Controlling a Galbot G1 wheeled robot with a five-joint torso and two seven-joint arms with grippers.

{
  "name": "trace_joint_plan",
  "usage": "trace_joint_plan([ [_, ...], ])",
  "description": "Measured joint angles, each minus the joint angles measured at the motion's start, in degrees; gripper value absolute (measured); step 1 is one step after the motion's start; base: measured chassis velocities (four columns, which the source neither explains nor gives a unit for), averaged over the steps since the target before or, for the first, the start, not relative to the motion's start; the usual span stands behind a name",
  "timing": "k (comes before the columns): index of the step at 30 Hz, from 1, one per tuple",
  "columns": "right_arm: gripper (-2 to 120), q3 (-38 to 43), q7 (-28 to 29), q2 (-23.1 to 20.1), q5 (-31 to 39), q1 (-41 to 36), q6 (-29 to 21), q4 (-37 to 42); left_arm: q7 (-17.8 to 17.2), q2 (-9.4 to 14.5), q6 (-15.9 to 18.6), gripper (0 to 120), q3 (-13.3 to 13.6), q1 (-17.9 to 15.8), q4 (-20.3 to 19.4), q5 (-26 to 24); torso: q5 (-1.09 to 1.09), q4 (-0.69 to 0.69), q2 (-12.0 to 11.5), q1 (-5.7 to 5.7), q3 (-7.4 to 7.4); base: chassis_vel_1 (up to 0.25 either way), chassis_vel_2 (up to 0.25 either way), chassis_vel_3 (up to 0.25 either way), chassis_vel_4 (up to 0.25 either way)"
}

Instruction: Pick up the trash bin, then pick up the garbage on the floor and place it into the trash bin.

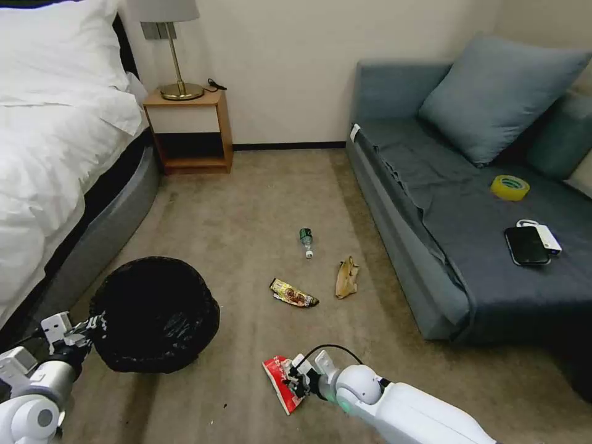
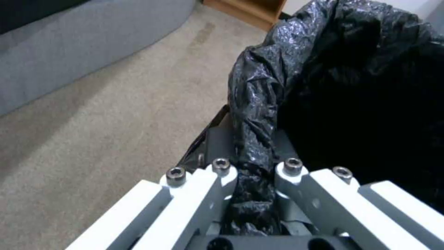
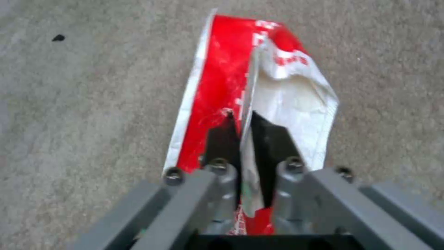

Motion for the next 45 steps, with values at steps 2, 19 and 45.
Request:
trace_joint_plan([
  [2,0,0.24,0.07,0.00,-0.15,-0.29,0.13,0.02,0.00,-0.07,-0.01,4,0.00,0.02,-0.09,0.02,0.00,0.00,0.00,0.00,0.00,0.000,0.000,0.000,0.000],
  [19,0,6.64,2.22,-1.81,-0.17,-1.66,1.00,3.30,0.12,0.61,-0.11,4,1.58,-0.55,-0.08,-0.05,0.00,0.00,0.00,0.00,0.00,0.000,0.000,0.000,0.000],
  [45,0,27.04,7.01,-9.26,7.49,0.17,3.33,26.01,-1.77,3.77,5.93,4,14.13,-8.09,3.74,-1.69,0.01,0.00,-0.01,0.00,0.00,0.000,0.000,0.000,0.000],
])
